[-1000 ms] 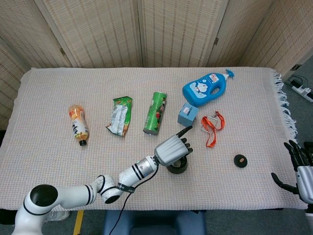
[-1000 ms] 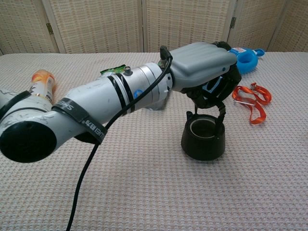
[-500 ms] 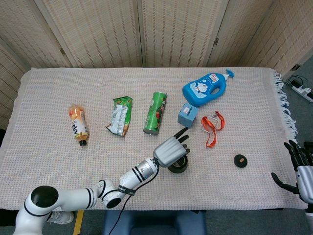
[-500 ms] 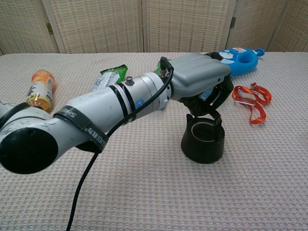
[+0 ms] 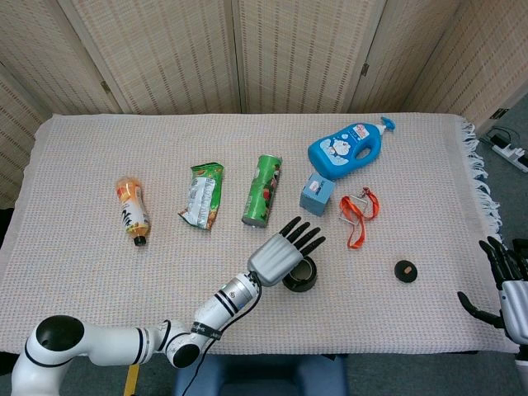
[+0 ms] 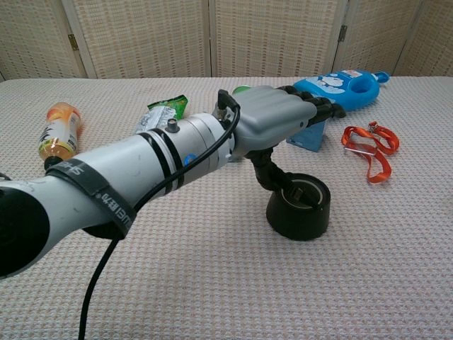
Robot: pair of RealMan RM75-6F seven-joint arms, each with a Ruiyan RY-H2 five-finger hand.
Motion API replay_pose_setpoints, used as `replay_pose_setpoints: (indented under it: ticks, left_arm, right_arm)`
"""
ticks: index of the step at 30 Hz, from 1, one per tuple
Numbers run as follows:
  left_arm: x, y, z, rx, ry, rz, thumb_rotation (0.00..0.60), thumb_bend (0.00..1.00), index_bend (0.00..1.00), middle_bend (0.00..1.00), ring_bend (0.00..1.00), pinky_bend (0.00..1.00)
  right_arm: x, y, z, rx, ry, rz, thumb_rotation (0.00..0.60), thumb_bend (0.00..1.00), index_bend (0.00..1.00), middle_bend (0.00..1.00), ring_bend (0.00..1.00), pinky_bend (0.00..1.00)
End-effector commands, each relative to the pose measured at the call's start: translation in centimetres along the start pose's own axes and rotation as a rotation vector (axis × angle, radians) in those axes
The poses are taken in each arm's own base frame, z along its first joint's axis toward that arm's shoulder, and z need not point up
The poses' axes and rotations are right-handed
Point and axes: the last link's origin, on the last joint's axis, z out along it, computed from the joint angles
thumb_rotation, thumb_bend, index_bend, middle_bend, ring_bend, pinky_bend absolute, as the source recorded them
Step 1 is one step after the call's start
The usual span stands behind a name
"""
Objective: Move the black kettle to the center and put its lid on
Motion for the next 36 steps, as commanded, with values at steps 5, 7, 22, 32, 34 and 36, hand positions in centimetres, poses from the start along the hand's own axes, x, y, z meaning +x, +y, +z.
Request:
replay_pose_setpoints:
  ticks: [5,7,22,32,34,36]
  left_arm:
    - [-0.2,-0.4,-0.7,0.021,-0.042,0.047,0.6,0.03,0.0,0.0,0.0,0.0]
    - [-0.2,-0.7,-1.0,0.033,-0.061,0.068,0.6,0.02,0.0,0.0,0.0,0.0]
    - [2.3,-6.4,-5.6,0.159,0.053,-0.029,0.6,0.03,0.0,0.0,0.0,0.0]
    - [4.0,-14.5,-13.4,0.376,0.135,-0.04,0.6,0.21,0.15,0.0,0.01,0.0]
    - [4.2,-15.7,-15.2,0.405,0.138,-0.033,0.6,0.23,0.17,0.01,0.02,0.0]
    - [4.2,-16.7,-17.4,0.436,0.137,-0.029,0.6,0.23,0.18,0.03,0.03,0.0]
  right_arm:
    - [0.1,0.0,0.0,0.001,0.003,0.0,0.6,0.31,0.0,0.07,0.22,0.1]
    - [0.1,0.0,0.0,0.003,0.002,0.0,0.6,0.31,0.0,0.07,0.22,0.1]
    - [0.6,-0.9,0.9,0.059,-0.018,-0.042,0.6,0.31,0.0,0.07,0.22,0.1]
    - [0.5,-2.8,2.1,0.147,-0.075,-0.058,0.6,0.31,0.0,0.09,0.38,0.2]
    - [0.4,-3.1,2.3,0.16,-0.091,-0.066,0.6,0.31,0.0,0.1,0.42,0.26]
    - [0.3,-3.5,2.5,0.178,-0.105,-0.07,0.6,0.31,0.0,0.11,0.46,0.31]
